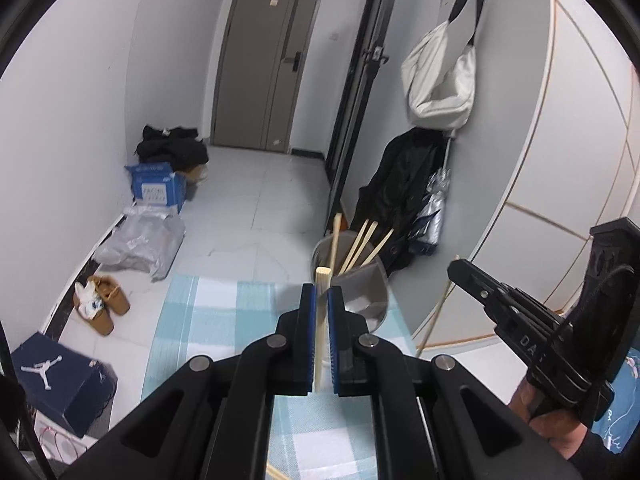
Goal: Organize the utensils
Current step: 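Carry both held chopsticks upright over the white utensil holder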
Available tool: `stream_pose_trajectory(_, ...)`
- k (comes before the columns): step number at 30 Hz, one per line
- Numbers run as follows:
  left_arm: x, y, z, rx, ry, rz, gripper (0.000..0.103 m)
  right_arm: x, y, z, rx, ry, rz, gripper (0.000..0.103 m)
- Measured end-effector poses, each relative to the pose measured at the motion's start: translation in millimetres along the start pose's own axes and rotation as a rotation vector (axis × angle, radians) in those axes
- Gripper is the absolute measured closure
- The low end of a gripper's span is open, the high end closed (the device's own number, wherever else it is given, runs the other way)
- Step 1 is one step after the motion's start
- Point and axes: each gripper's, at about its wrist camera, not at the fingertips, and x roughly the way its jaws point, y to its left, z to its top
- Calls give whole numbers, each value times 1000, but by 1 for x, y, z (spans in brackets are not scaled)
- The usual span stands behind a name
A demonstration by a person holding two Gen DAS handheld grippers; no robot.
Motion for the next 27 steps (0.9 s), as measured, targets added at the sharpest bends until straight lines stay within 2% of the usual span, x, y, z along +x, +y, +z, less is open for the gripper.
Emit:
stream_pose_trajectory(8, 1, -11, 36, 2, -30, -52, 101, 5, -7, 47, 5, -77, -4, 100)
stream_pose_trajectory(18, 7, -15, 75, 10, -63, -97, 101, 29, -20, 97, 13, -144, -20, 100)
stream_pose_trajectory(27, 37, -15, 88, 45, -53, -97, 101, 63, -36, 121, 15, -201, -71, 100)
